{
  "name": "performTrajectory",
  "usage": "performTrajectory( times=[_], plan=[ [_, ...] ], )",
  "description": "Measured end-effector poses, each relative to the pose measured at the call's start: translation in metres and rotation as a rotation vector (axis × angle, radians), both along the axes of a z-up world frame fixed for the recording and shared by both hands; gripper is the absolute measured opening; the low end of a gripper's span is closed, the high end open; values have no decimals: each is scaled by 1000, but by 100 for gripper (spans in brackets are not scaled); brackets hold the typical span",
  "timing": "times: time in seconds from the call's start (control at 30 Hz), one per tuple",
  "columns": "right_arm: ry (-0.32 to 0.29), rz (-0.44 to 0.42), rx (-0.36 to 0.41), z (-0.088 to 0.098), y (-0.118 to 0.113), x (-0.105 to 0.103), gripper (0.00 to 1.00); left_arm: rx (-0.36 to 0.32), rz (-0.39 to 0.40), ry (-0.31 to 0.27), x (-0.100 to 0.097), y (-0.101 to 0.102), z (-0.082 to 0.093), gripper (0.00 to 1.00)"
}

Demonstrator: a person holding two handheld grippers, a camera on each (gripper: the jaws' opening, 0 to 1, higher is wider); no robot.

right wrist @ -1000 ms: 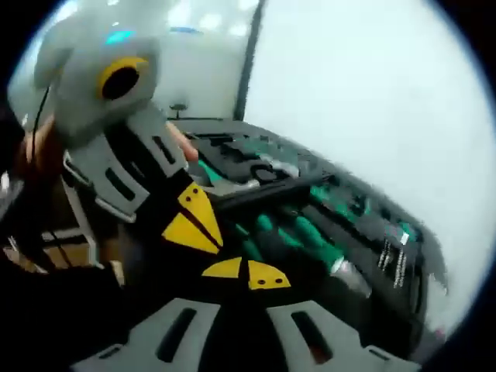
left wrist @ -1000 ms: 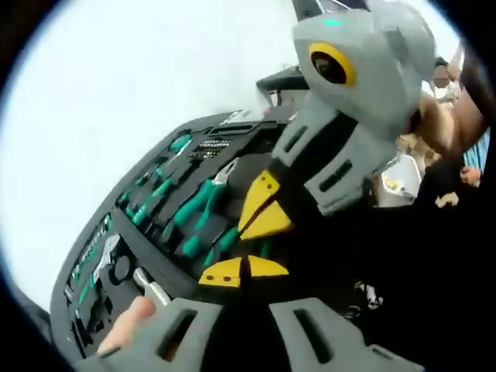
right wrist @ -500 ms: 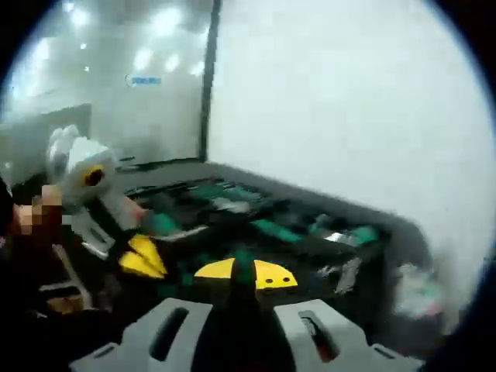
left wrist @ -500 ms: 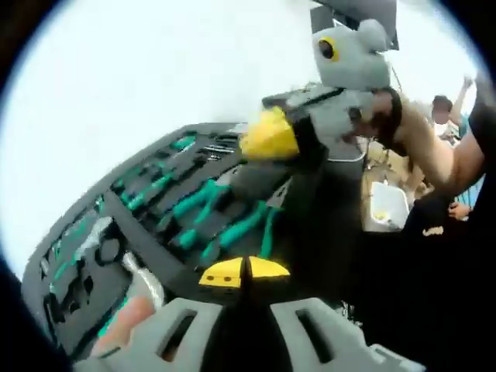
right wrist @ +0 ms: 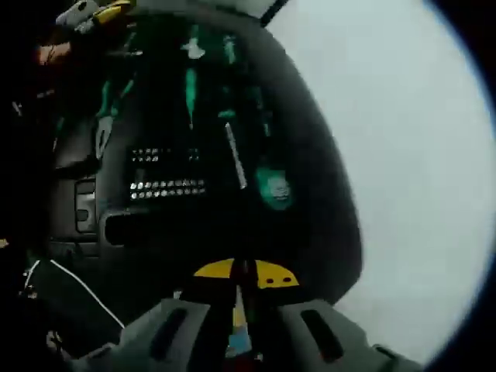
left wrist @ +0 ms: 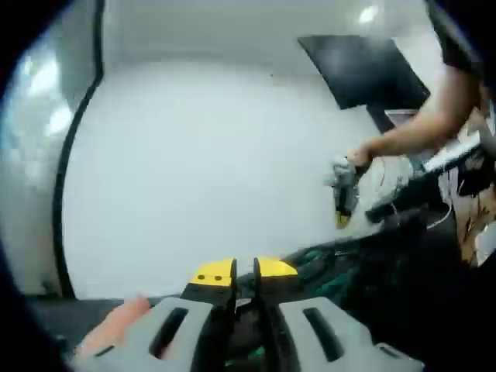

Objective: Pick up the tools and put them into their designated positions in the toolbox.

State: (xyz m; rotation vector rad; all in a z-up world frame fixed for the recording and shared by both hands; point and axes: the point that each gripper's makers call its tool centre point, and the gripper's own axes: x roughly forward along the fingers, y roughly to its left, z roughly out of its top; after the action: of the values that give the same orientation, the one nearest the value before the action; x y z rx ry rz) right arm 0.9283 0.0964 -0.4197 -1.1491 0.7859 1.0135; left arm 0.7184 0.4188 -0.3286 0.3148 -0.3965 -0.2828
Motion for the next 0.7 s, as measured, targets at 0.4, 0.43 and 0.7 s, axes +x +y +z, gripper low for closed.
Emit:
performTrajectory(
  times=[0.4, 0.43, 0.7],
  plan=[
    [104, 114, -90, -23, -32, 47, 0, -10, 5, 68, 9, 0, -14, 10],
    [62, 51, -26, -5, -35, 56, 0, -12, 8, 72, 10, 1, -16, 9],
    [-13, 218, 311, 89, 77, -9, 0, 15, 8, 72, 7, -3, -17, 9]
  ],
)
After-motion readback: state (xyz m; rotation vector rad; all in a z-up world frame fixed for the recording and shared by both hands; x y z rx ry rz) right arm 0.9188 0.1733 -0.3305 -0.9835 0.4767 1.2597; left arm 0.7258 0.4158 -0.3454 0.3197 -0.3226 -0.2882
